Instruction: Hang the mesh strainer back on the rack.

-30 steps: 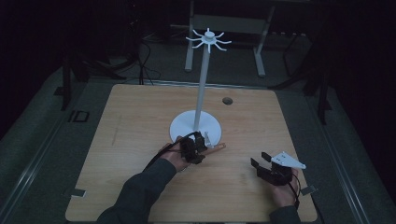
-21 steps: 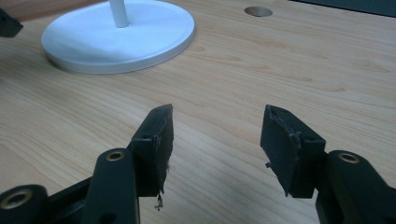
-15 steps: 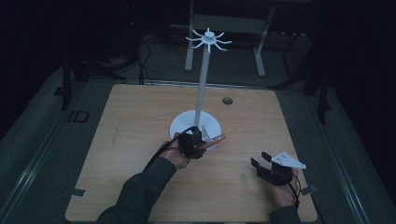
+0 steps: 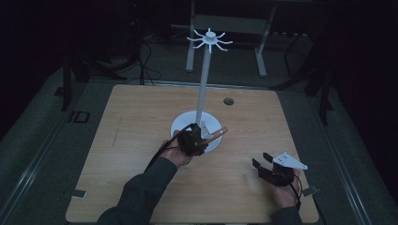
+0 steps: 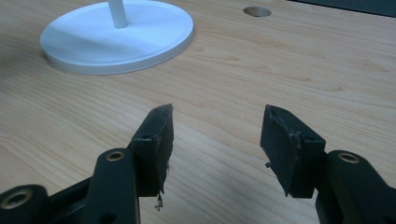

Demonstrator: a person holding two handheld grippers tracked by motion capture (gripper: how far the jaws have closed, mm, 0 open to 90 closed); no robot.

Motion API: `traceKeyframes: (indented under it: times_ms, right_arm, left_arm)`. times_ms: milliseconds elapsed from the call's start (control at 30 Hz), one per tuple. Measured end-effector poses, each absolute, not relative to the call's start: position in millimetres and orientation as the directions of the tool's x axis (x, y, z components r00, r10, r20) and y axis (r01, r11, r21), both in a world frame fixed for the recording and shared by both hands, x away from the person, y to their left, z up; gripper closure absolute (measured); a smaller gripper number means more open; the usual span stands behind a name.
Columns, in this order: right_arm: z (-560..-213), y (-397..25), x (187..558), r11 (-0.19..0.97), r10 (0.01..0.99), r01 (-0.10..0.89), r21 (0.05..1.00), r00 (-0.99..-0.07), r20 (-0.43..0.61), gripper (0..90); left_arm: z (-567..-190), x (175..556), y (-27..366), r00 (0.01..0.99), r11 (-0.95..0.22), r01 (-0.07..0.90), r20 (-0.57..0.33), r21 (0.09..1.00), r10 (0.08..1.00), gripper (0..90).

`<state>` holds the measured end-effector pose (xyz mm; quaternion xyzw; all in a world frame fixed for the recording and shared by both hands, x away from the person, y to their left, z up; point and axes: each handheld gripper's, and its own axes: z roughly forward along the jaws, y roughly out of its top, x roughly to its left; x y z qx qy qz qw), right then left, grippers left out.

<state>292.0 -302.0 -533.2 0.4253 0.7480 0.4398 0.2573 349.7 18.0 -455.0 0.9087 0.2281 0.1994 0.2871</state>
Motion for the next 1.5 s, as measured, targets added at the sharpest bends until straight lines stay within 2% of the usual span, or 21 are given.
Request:
traceKeyframes:
  times_ms: [1500]
  right_arm:
    - [-533,-304,292,0.242,0.87,0.414,0.878,-0.493,-0.008,43.7]
  left_arm:
    - [-414,340,23,0.679,-0.551,0.294,0.236,0.781,0.695,67.4]
